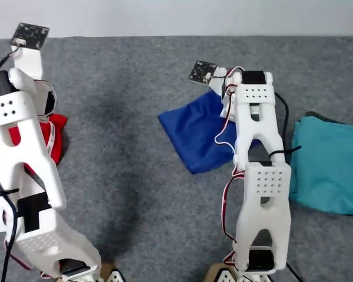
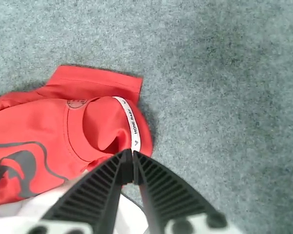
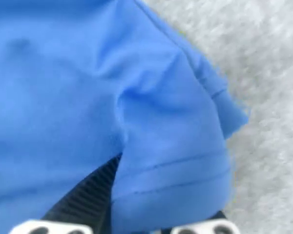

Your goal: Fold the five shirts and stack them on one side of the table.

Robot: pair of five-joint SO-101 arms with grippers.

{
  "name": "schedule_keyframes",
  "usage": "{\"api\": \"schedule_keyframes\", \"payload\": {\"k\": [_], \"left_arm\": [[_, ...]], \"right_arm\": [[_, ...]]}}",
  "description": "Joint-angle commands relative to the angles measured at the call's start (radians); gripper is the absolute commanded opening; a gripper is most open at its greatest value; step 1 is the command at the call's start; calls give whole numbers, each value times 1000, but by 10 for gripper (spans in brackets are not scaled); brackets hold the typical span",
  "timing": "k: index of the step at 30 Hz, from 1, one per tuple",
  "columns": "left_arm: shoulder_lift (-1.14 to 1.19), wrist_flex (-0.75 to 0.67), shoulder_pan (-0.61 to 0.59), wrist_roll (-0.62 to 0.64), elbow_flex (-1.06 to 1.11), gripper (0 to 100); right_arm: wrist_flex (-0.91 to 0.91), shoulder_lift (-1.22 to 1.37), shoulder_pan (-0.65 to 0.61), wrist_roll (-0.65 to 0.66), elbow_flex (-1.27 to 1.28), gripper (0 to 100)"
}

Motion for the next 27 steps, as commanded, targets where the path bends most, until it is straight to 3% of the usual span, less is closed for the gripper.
{"api": "schedule_keyframes", "payload": {"k": [1,5,15,22,27], "left_arm": [[-12,9,-9,2,-10,5],[-12,14,-9,2,-10,5],[-12,11,-9,2,-10,5],[-6,8,-8,2,-10,5],[-11,8,-8,0,-10,5]], "right_arm": [[27,-4,21,-64,-150,146],[30,-7,38,-304,-256,221],[340,-5,22,-878,-482,223],[421,-8,-36,-1430,-522,223],[424,-47,-87,-1547,-486,223]]}}
